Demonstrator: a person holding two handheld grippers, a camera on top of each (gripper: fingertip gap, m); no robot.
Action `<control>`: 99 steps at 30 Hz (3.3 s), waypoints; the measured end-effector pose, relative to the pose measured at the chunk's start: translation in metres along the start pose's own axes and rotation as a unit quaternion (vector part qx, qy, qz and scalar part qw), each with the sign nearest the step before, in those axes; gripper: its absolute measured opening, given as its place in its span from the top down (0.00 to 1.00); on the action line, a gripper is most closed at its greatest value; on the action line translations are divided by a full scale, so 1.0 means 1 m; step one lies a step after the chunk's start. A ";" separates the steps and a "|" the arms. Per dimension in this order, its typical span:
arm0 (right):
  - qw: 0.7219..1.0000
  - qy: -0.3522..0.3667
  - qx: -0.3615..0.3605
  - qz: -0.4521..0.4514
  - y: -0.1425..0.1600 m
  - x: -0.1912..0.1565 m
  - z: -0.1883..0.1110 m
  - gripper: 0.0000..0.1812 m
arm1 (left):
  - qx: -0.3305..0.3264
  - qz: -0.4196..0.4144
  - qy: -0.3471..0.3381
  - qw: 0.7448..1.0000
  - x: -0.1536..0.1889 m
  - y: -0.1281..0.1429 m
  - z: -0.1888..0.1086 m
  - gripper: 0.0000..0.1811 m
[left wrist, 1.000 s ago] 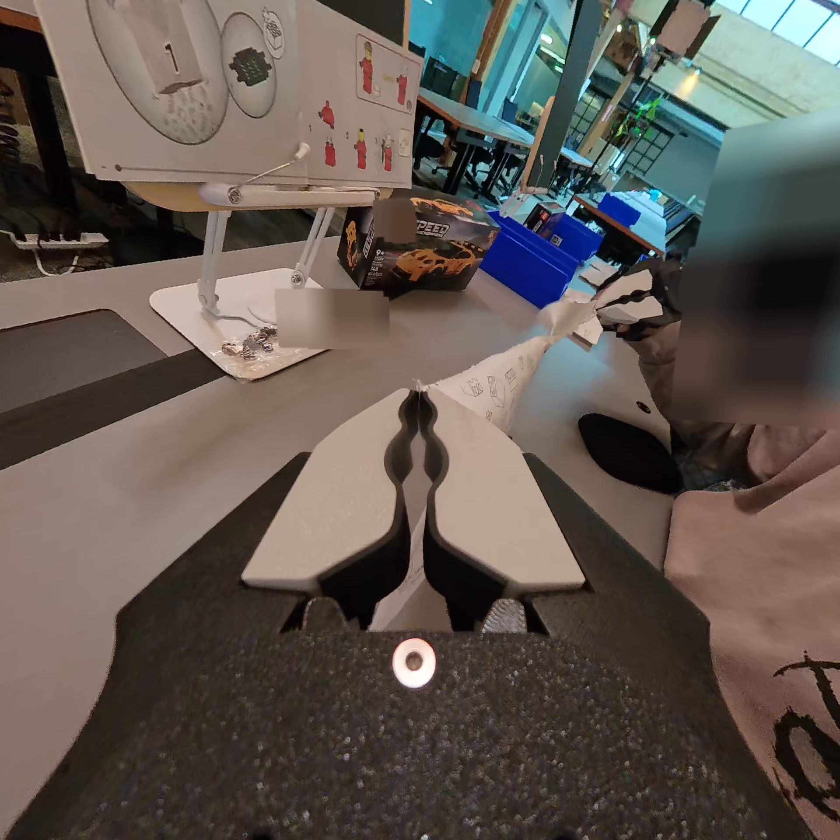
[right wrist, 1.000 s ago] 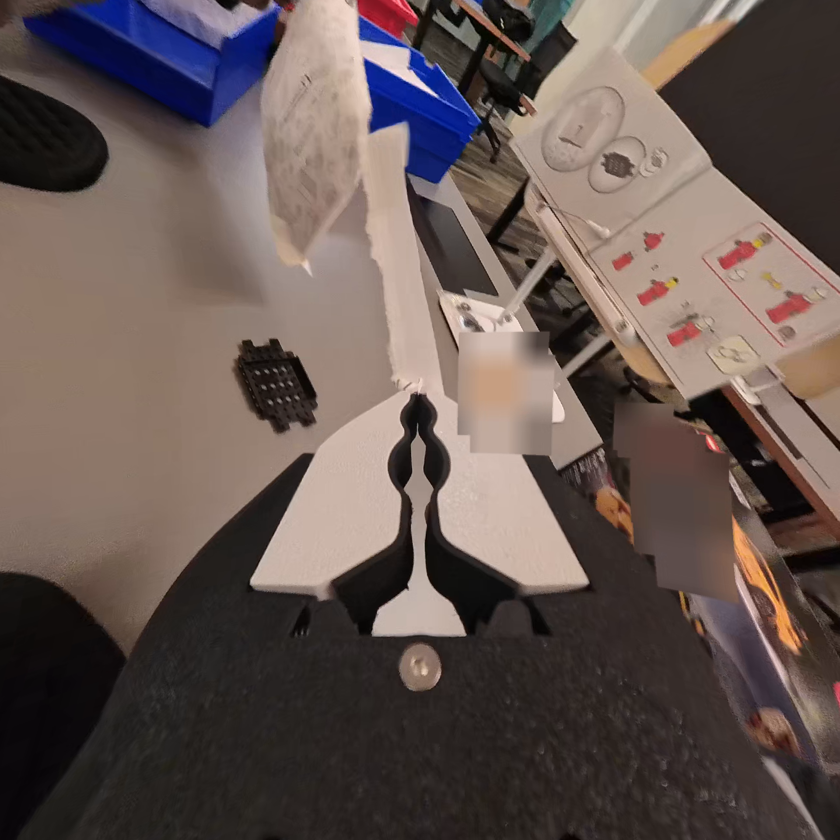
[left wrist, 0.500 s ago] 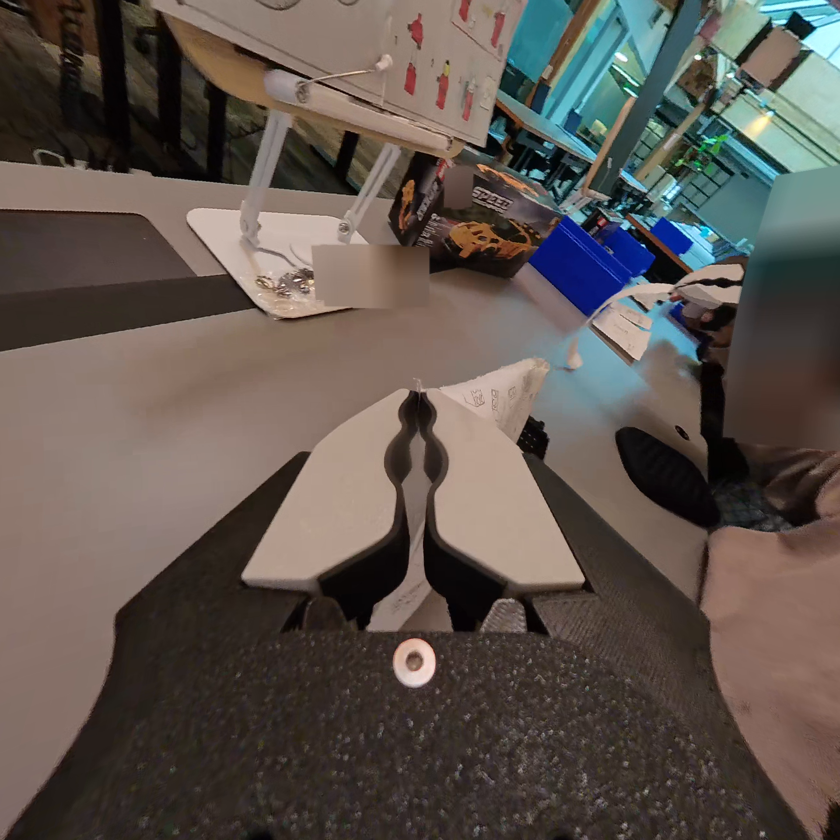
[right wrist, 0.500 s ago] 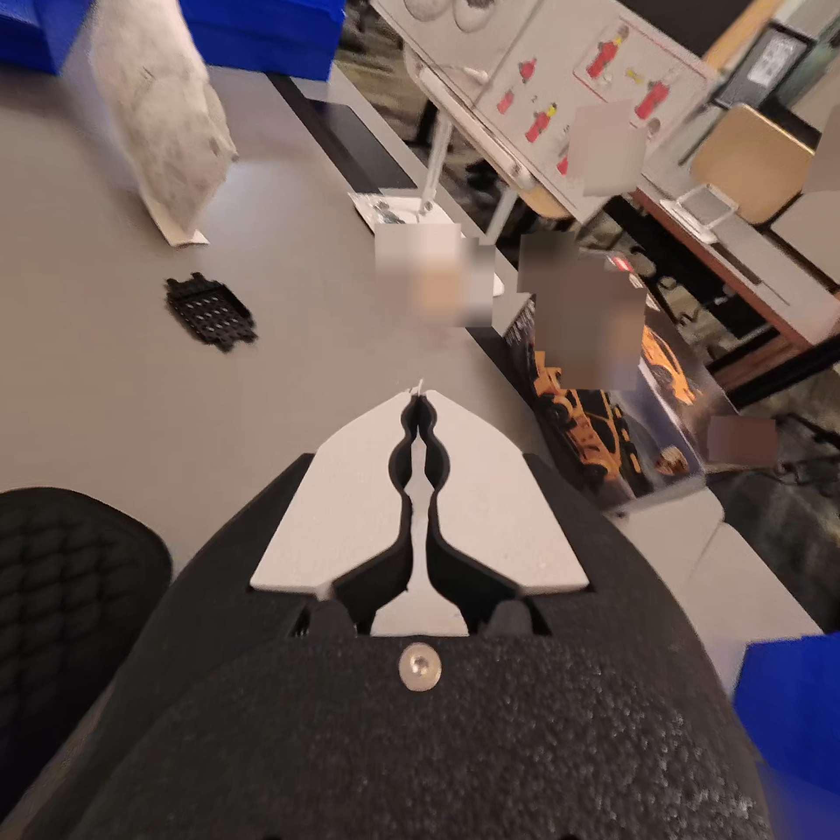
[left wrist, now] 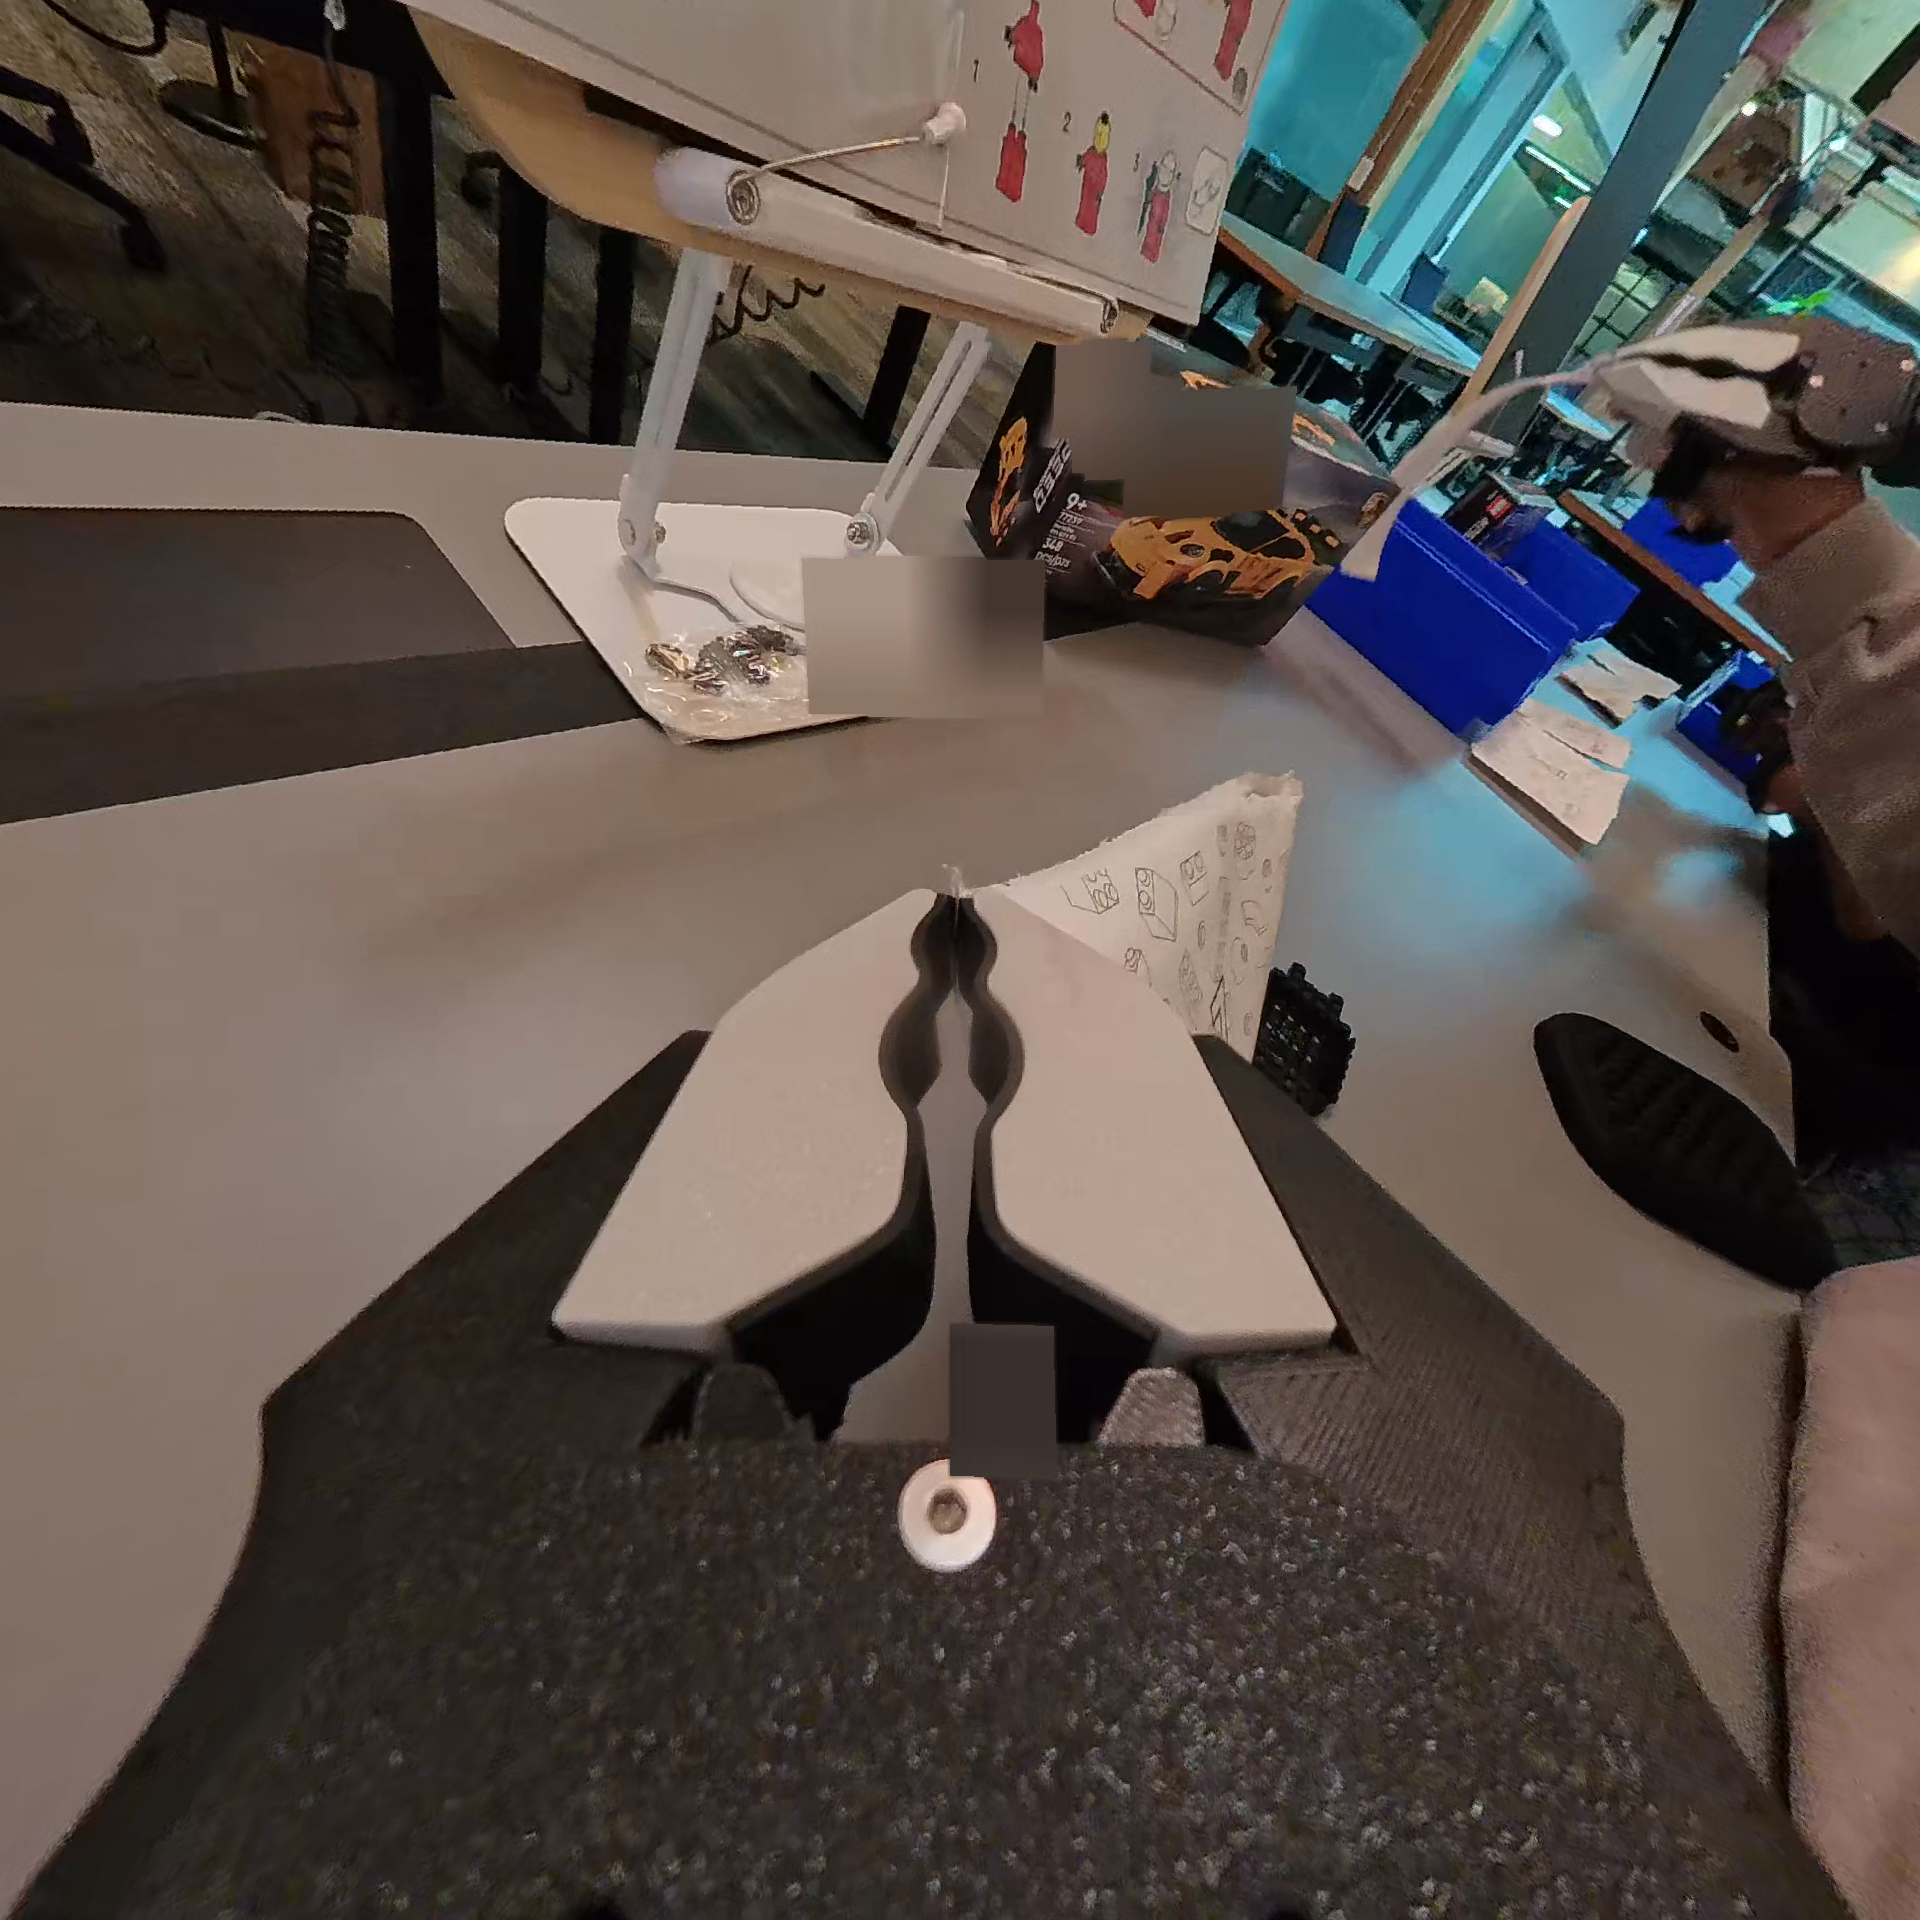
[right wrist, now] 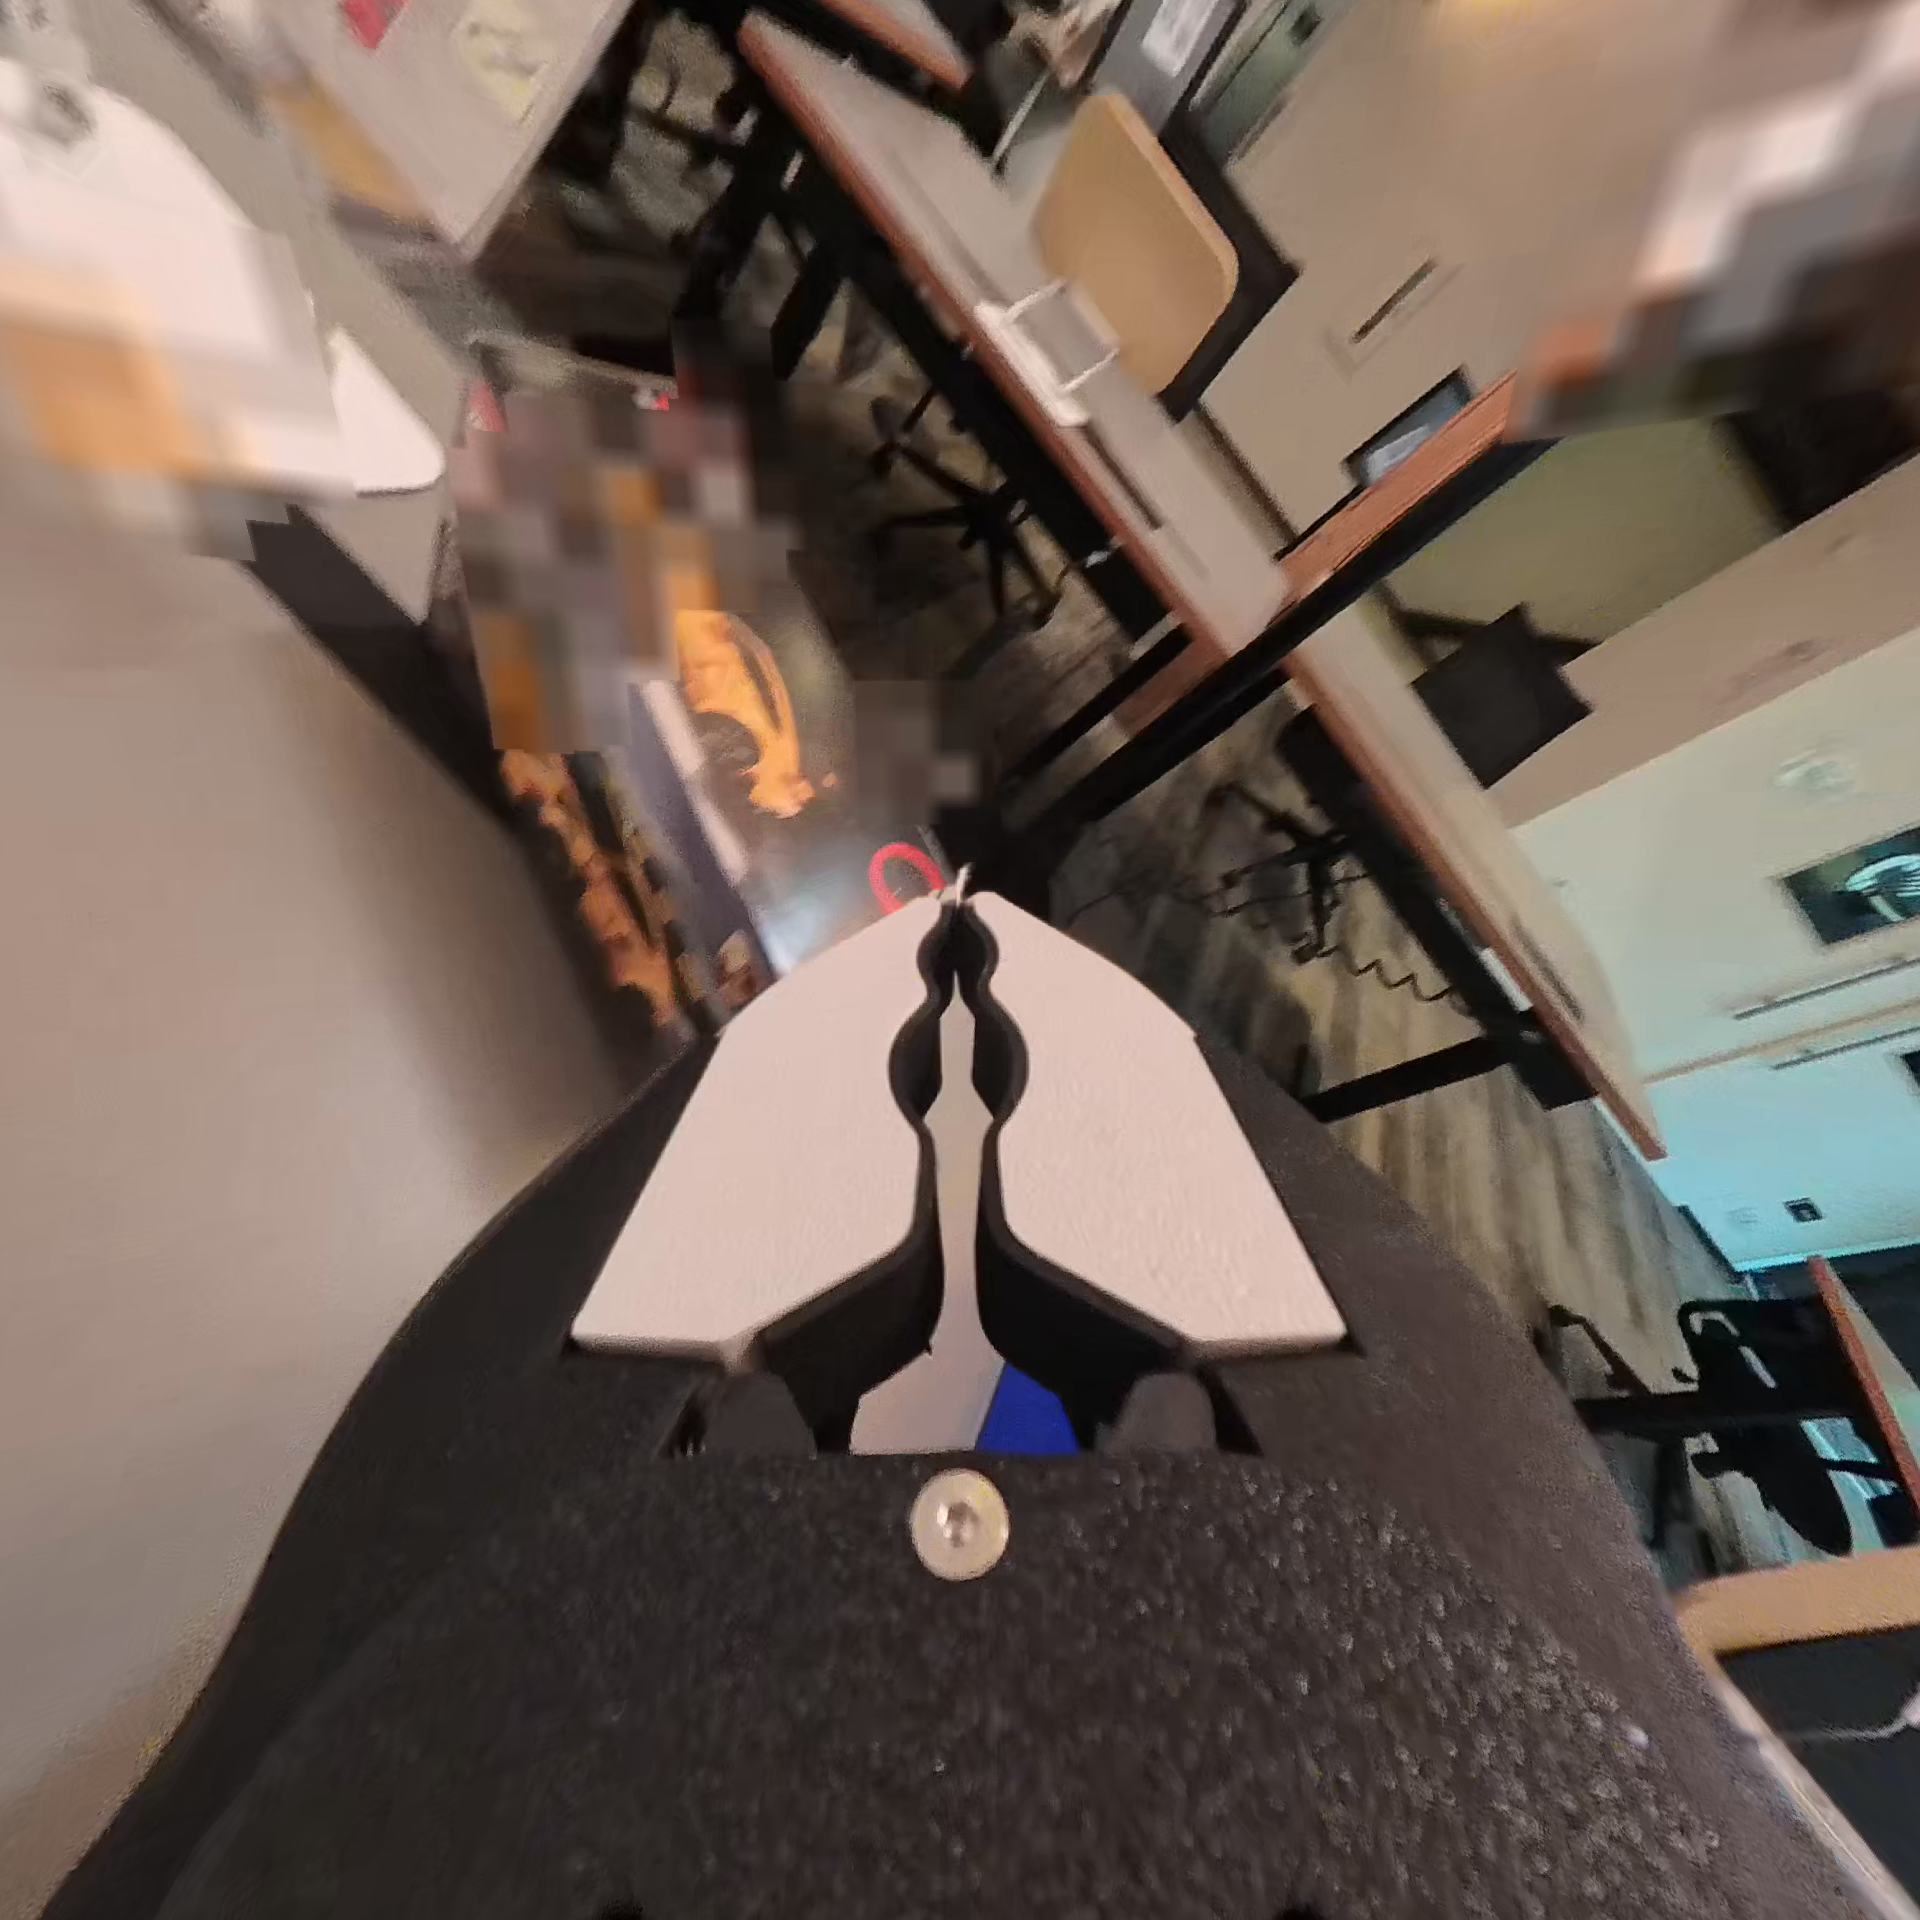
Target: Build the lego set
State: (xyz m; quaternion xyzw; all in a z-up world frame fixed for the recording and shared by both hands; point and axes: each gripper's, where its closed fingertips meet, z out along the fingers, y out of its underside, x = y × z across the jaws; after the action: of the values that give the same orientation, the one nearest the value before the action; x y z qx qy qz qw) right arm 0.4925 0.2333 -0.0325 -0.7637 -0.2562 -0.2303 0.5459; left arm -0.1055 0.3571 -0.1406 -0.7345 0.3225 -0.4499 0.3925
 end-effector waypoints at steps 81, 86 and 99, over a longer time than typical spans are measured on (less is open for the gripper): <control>0.843 -0.487 0.225 -0.015 -0.180 -0.475 -0.037 0.96 | -0.024 0.382 0.079 0.920 0.094 0.138 -0.014 1.00; 0.833 -0.494 0.245 -0.038 -0.174 -0.484 -0.053 0.96 | -0.011 0.421 0.088 0.903 0.105 0.144 -0.018 1.00; 0.845 -0.496 0.201 0.021 -0.152 -0.441 -0.048 0.83 | 0.000 0.347 0.084 0.934 0.093 0.132 -0.034 1.00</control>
State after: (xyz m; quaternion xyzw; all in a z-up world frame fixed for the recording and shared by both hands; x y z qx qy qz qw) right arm 0.0548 0.1675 -0.1882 -0.6546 -0.5176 0.2469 0.4925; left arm -0.1164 0.2067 -0.2077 -0.5360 0.5893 -0.3460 0.4957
